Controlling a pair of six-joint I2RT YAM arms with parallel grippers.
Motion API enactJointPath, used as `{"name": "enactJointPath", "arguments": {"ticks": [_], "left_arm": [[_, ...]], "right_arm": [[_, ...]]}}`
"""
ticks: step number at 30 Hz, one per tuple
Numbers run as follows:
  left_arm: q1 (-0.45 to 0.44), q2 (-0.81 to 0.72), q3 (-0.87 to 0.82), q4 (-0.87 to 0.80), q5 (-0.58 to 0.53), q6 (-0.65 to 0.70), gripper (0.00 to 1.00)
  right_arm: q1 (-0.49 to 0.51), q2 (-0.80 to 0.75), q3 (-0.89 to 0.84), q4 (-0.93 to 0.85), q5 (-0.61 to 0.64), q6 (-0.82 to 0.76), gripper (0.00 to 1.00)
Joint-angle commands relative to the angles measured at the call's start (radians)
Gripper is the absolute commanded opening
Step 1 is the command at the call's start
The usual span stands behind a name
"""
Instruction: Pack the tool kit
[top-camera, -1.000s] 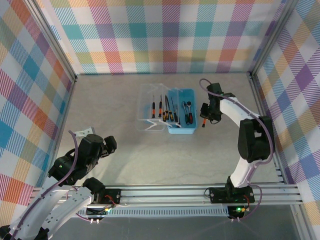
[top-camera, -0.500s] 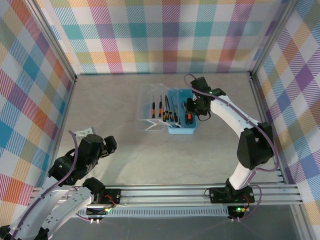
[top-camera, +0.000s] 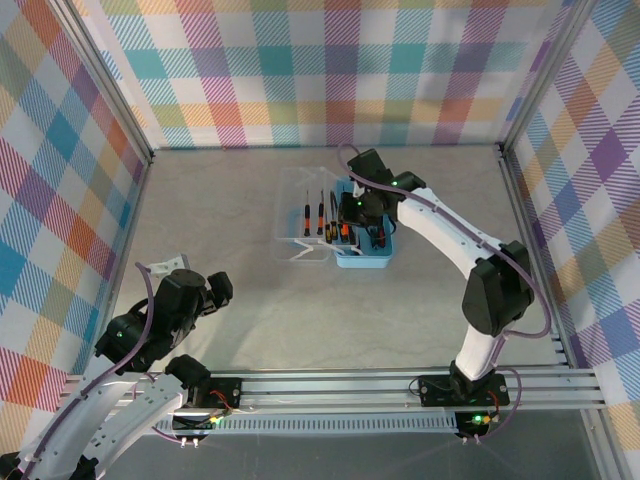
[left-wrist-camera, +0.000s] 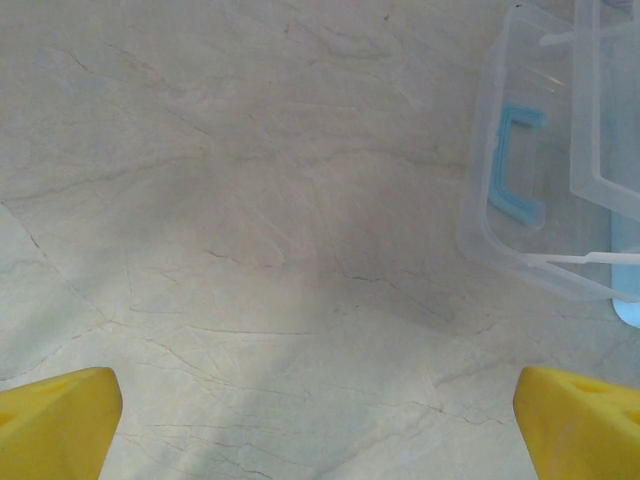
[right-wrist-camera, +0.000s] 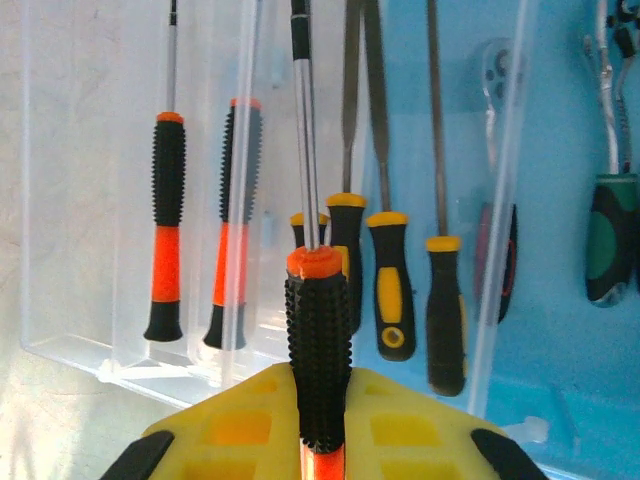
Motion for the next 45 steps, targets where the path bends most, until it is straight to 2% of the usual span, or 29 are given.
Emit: {"name": "enactJointPath", "arguments": {"ticks": [1, 17, 34, 45], "left_arm": [[-0.005, -0.009, -0.005, 0.001, 0.005, 0.002, 1.0], [-0.005, -0.006, -0.009, 0.007, 0.003, 0.002, 1.0], [-0.005, 0.001, -0.008, 0.007, 0.005, 0.004, 1.0], [-0.005, 0.005, -0.009, 0.009, 0.007, 0.006, 1.0]], "right_arm": [[0.02, 0.032, 0.057, -0.011, -0.007, 0.031, 0.15], [0.058, 0.254, 0.304, -0.062, -0.05, 0.03, 0.15], [0.068, 0.346, 0.371, -0.069, -0.035, 0.056, 0.15], [0.067, 0.328, 0.37, -0.072, -0.018, 0.054, 0.21]]}}
